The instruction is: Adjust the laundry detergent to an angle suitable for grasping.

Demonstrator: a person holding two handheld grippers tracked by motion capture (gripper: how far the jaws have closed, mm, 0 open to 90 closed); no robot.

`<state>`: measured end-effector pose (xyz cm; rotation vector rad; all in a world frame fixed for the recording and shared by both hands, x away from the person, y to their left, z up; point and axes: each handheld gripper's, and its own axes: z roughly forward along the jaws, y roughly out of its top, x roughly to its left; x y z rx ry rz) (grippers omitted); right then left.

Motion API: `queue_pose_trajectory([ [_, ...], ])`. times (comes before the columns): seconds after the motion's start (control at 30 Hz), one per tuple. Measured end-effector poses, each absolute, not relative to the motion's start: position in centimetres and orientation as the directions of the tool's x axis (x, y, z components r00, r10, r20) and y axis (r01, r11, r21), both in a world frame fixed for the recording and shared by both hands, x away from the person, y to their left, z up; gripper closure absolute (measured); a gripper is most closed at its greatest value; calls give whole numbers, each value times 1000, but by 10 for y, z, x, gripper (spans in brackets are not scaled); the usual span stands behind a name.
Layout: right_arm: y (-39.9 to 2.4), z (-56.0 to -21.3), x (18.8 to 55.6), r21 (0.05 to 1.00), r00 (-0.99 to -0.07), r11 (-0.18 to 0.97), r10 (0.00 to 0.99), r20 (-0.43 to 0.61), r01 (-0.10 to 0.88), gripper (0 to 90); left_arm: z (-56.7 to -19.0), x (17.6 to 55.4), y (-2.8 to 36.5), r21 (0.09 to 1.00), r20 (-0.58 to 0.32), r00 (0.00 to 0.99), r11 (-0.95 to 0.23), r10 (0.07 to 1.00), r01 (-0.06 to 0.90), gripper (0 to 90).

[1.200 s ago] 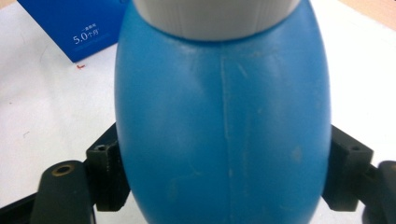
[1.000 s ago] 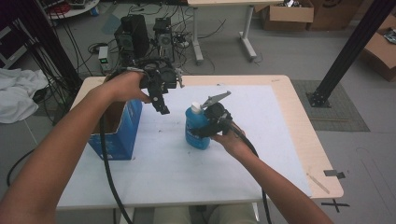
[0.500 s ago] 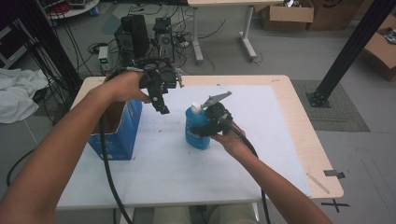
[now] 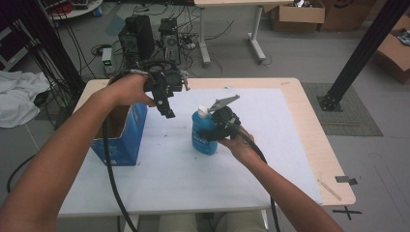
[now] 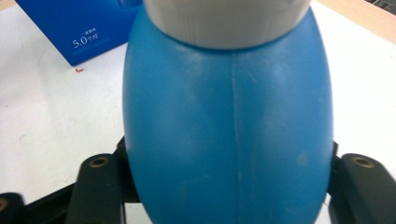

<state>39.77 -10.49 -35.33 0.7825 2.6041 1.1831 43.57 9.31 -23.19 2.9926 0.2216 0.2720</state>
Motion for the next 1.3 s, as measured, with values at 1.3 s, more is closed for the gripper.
queue_pose_trajectory([
  [1.3, -130, -322, 393, 769, -905, 570, 424, 28, 290, 438, -230, 432, 95, 138, 173, 971, -980, 167, 145, 232],
])
